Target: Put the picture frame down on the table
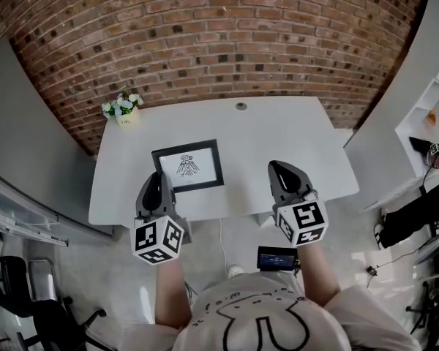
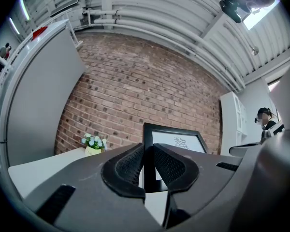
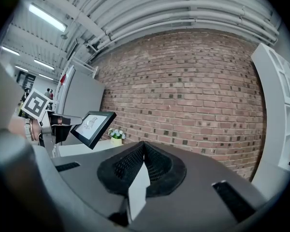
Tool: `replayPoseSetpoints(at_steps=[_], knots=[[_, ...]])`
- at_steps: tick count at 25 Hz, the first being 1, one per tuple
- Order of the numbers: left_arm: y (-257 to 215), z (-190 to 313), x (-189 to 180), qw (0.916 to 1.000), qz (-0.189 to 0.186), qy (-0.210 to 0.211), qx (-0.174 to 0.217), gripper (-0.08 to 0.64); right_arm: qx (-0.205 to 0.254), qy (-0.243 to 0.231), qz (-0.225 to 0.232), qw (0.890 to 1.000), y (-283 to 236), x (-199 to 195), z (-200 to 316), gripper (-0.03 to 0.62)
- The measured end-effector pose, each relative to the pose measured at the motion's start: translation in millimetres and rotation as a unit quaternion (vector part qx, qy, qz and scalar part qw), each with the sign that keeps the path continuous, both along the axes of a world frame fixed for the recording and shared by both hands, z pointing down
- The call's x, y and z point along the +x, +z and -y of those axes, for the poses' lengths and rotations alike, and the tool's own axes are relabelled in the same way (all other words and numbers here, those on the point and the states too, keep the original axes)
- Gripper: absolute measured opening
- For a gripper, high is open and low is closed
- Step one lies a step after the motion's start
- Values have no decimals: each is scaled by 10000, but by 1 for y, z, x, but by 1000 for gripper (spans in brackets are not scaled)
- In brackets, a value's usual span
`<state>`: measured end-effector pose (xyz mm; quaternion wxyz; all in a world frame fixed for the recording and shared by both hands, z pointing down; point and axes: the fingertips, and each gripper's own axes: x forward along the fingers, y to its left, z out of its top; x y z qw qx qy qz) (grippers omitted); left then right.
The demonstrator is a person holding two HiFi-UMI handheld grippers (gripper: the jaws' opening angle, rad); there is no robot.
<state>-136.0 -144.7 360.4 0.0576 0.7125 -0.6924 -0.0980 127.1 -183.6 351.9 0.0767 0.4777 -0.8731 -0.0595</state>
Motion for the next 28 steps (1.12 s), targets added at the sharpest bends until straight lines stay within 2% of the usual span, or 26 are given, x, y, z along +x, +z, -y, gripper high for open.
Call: replayPoseSetpoints(at_steps=[13, 19, 28], knots=[[8, 51, -14, 9999, 28, -26, -159, 69, -239, -30, 60, 9997, 16, -15, 52, 17], [12, 91, -29, 9995, 88, 157, -254, 69, -337, 155, 29, 9993, 23, -23, 84, 17], [14, 162, -62, 9985, 69, 420, -353, 69, -409, 387, -5, 9984, 21, -56, 143, 17]])
